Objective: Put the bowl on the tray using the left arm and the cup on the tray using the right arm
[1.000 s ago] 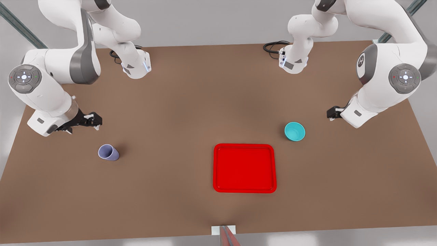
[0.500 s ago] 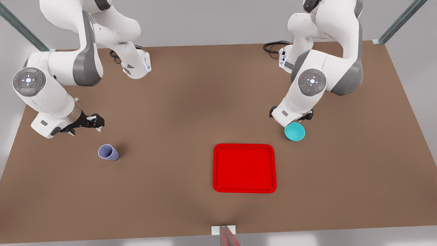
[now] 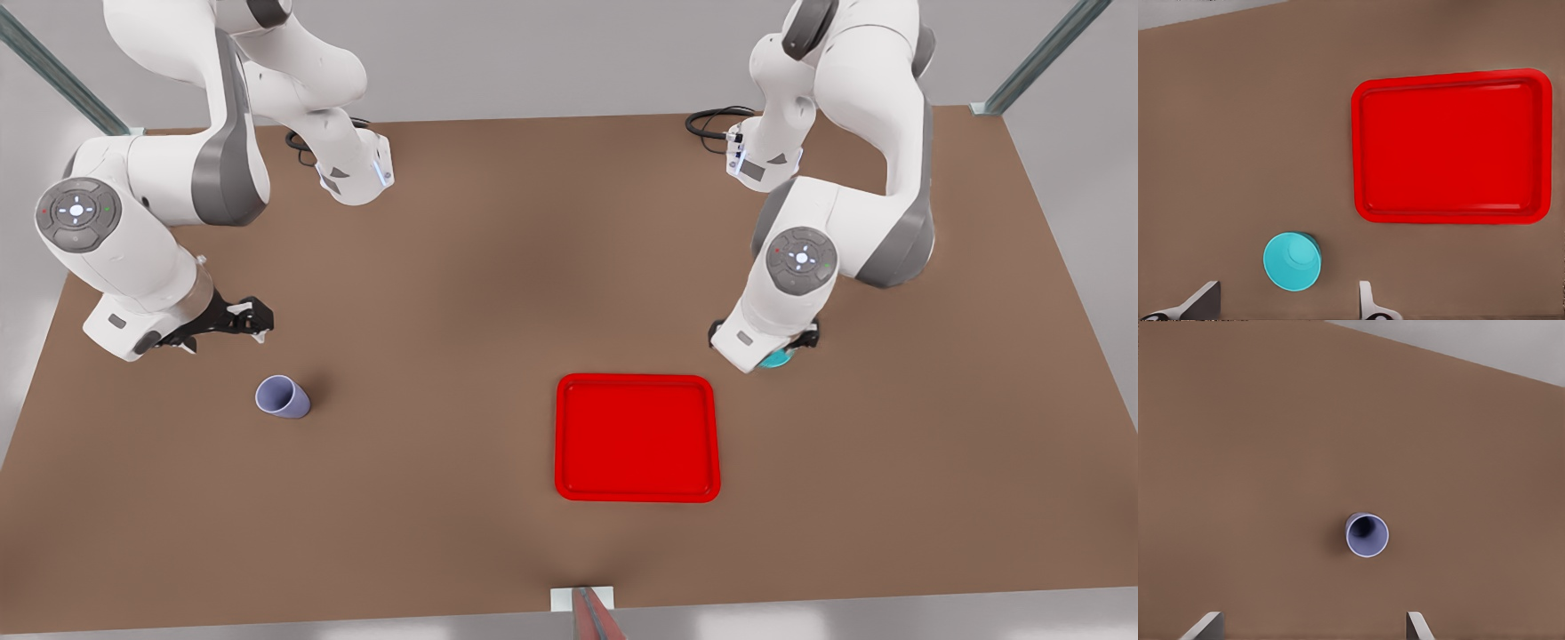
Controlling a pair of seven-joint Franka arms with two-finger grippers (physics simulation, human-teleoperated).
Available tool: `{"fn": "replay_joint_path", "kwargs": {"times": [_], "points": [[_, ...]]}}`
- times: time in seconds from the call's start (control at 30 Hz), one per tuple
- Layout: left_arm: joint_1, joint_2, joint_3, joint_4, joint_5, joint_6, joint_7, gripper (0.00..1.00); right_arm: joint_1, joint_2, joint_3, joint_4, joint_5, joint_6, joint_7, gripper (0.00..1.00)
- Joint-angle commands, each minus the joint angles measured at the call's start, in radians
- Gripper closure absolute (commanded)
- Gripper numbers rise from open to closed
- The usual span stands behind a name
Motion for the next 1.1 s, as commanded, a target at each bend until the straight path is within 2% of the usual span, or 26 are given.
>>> {"fn": "replay_joint_path", "kwargs": {"times": [0.0, 0.3, 0.47, 0.7, 0.8, 0.93, 1.07], "points": [[0.001, -0.002, -0.002, -0.017, 0.002, 0.004, 0.000, 0.00, 0.000, 0.000, 0.000, 0.000, 0.000, 0.000, 0.000, 0.00], [0.007, 0.024, 0.000, -0.304, 0.034, 0.169, -0.009, 0.00, 0.000, 0.000, 0.000, 0.000, 0.000, 0.001, 0.000, 0.00], [0.093, -0.045, -0.005, -0.591, 0.019, 0.367, -0.021, 0.00, 0.000, 0.002, 0.000, 0.000, 0.000, 0.003, 0.000, 0.00], [0.084, -0.062, -0.006, -0.654, -0.023, 0.392, -0.052, 0.00, 0.000, 0.002, 0.000, 0.000, 0.001, 0.014, 0.000, 0.00], [0.109, -0.086, -0.006, -0.757, -0.023, 0.425, -0.049, 0.00, 0.001, 0.002, 0.000, 0.000, 0.001, 0.012, 0.000, 0.00], [0.138, -0.082, -0.006, -0.846, -0.018, 0.585, -0.020, 0.00, 0.001, 0.009, 0.000, -0.001, 0.001, 0.015, 0.000, 0.00], [0.148, -0.049, -0.006, -0.870, -0.021, 0.616, -0.009, 0.01, 0.001, 0.009, 0.000, 0.000, 0.001, 0.015, 0.000, 0.00]]}}
